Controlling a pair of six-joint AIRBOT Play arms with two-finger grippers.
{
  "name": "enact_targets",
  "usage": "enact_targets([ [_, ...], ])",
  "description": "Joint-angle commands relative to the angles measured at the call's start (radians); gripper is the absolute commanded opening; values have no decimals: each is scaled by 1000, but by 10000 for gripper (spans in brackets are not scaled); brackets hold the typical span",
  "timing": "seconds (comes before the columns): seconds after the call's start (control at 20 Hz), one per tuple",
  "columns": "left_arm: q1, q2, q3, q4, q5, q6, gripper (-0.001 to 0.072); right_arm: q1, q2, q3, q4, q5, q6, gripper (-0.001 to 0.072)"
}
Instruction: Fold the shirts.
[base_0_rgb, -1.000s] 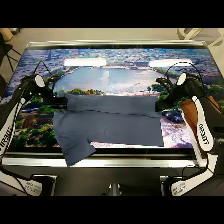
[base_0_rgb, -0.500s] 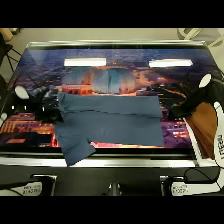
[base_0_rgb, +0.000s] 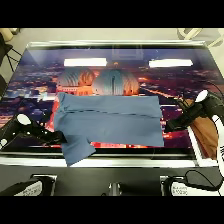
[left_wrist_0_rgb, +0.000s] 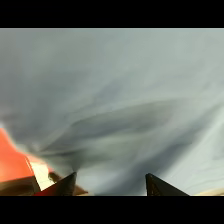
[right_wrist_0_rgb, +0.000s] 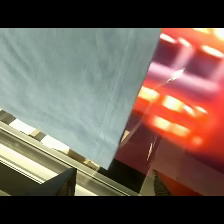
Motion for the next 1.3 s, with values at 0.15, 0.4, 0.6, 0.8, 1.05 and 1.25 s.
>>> enact_targets([
  [0.15, 53, 8, -37, -24, 29, 35, 553, -1, 4, -12, 4, -23, -3, 490],
  [0.4, -31, -23, -111, -44, 136, 6, 452, -1, 4, -12, 3, -19, -3, 505],
  [0.6, -39, -13, -108, -43, 142, 5, 23, -1, 4, -80, 4, -31, 6, 572],
  [0.8, -39, 16, -107, -43, 142, 13, 23, -1, 4, -210, 40, -91, 23, 569],
  [1.05, -39, 73, -106, -44, 143, 12, 23, -1, 4, -292, 118, -170, 24, 524],
  [1.25, -39, 101, -92, -43, 141, 30, 23, -1, 4, -290, 193, -195, 15, 21],
])
